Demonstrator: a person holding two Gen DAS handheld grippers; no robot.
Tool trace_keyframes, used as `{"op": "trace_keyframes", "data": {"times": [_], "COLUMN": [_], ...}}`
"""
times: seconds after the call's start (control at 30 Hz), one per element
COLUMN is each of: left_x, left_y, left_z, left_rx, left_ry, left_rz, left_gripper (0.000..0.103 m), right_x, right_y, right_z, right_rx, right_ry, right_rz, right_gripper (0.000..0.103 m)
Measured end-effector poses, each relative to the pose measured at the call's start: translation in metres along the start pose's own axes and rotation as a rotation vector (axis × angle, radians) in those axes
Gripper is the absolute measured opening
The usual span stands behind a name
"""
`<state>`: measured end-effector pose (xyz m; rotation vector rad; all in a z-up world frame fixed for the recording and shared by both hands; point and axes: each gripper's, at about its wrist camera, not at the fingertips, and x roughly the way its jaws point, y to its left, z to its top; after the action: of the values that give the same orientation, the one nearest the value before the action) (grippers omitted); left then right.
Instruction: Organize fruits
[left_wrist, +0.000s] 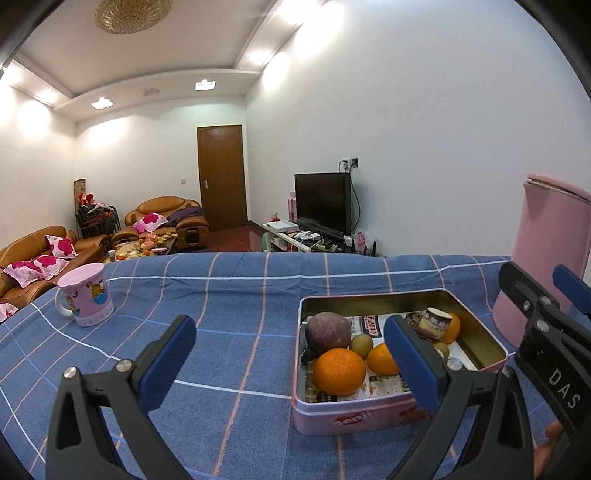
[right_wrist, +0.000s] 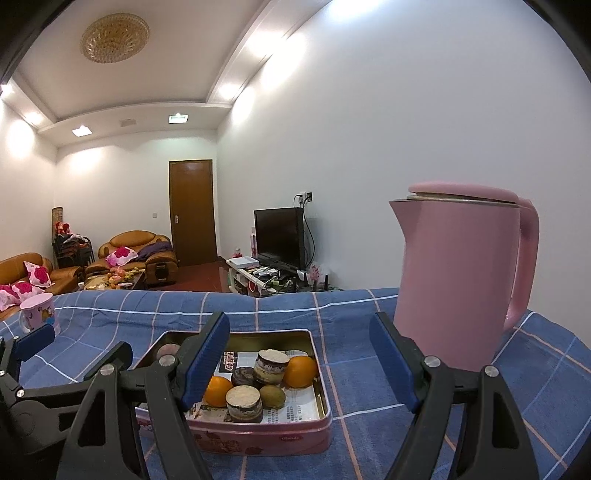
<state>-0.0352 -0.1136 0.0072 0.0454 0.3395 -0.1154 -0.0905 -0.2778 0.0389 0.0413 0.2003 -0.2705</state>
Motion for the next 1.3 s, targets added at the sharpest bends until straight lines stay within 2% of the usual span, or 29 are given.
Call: {"op": "trace_keyframes", "data": {"times": [1.3], "left_x": [0.0010], "left_y": [-0.0013], "left_z": [-0.0012], "left_rx": [0.005], "left_ry": [0.011], "left_rz": [0.005], "left_gripper": [0.103], "right_x": [-0.0026], "right_y": [-0.0059], "right_z": [0.0021], "right_rx": [0.020], "right_ry": [0.003], "right_rz": [-0.036], "right_gripper": [0.079]}}
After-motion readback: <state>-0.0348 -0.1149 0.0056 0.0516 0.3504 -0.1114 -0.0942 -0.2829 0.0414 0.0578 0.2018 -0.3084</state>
